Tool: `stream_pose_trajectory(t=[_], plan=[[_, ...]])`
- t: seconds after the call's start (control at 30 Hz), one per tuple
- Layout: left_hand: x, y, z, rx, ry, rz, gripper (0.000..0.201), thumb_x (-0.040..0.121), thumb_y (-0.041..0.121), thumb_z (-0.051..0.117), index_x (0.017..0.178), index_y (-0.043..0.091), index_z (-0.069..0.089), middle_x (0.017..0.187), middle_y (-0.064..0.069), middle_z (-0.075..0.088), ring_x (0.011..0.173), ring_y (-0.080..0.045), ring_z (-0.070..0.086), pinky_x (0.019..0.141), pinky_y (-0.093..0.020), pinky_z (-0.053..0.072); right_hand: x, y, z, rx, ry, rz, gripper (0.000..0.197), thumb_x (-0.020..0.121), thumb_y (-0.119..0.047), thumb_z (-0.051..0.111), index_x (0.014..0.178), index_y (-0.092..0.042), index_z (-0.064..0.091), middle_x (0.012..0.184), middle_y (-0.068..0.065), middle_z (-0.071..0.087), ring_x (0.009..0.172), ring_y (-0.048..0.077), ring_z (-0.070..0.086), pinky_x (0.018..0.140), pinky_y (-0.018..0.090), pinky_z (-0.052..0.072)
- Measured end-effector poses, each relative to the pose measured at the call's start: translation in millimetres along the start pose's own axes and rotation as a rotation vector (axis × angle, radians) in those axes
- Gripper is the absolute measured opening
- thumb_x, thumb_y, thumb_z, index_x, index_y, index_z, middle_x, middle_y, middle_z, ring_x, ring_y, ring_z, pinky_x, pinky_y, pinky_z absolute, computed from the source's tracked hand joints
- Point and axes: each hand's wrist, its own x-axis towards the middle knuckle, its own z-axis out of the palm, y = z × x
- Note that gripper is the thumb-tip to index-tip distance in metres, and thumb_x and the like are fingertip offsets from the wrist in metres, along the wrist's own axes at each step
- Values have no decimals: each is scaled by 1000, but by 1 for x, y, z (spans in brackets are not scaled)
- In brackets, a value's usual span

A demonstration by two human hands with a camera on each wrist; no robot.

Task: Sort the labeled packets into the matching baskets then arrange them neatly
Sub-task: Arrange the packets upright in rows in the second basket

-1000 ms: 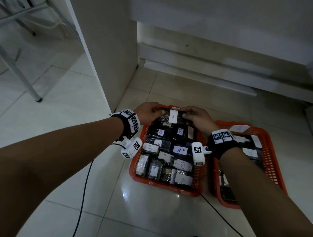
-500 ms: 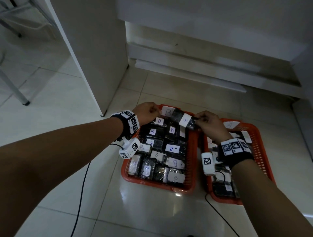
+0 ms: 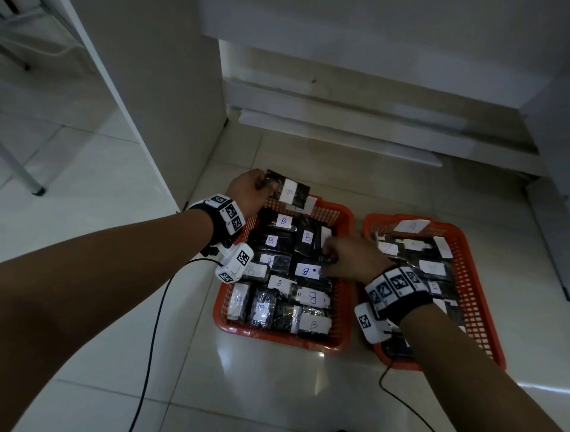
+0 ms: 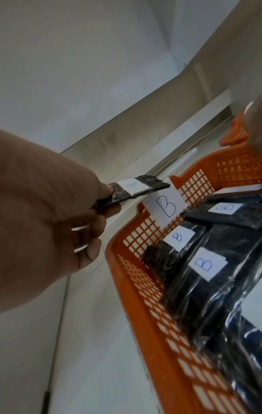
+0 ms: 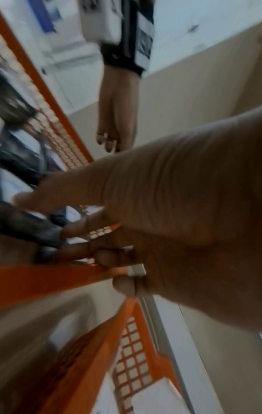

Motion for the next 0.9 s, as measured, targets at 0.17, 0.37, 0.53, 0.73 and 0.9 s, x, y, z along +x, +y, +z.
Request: stream_pose_trajectory(t=[0.17, 0.37, 0.53, 0.73, 0.9], plan=[[-3, -7, -5, 21, 10, -24, 20, 99, 42, 61, 95, 23, 61, 93, 4, 66, 84, -17, 62, 59, -21, 36, -1, -4, 16, -250, -32, 3, 43, 79, -50, 78, 111, -25, 62, 107, -5, 65, 118, 22, 49, 102, 47, 33], [-2, 3, -2, -20, 4, 5, 29, 99, 42, 62, 99, 13, 65, 94, -4, 70, 85, -20, 65, 65, -23, 44, 3, 8, 7, 51, -91, -8, 10, 91, -28, 75, 100, -29, 72, 98, -12, 69, 106, 12, 61, 92, 39, 52], [-1, 2, 0, -26, 12, 5, 30, 98, 41, 62, 100, 12, 66, 96, -6, 71, 87, -22, 66, 70, -29, 48, 5, 18, -23, 202, -97, 2, 13, 99, -21, 63, 96, -24, 76, 94, -14, 72, 88, 4, 67, 78, 30, 54], [-2, -1, -2, -36, 22, 3, 29, 98, 40, 64, 97, 12, 65, 94, -7, 71, 86, -24, 66, 69, -29, 47, 5, 21, -39, 245, -44, 41, 13, 103, -26, 61, 100, -23, 73, 100, -8, 72, 93, 11, 67, 79, 31, 54], [-2, -2, -6, -34, 23, -2, 28, 97, 41, 64, 96, 13, 65, 94, -5, 70, 85, -21, 65, 62, -23, 41, 4, 10, -20, 156, -112, 46, 15, 100, -24, 62, 93, -32, 73, 97, -16, 72, 97, 8, 66, 90, 38, 53]])
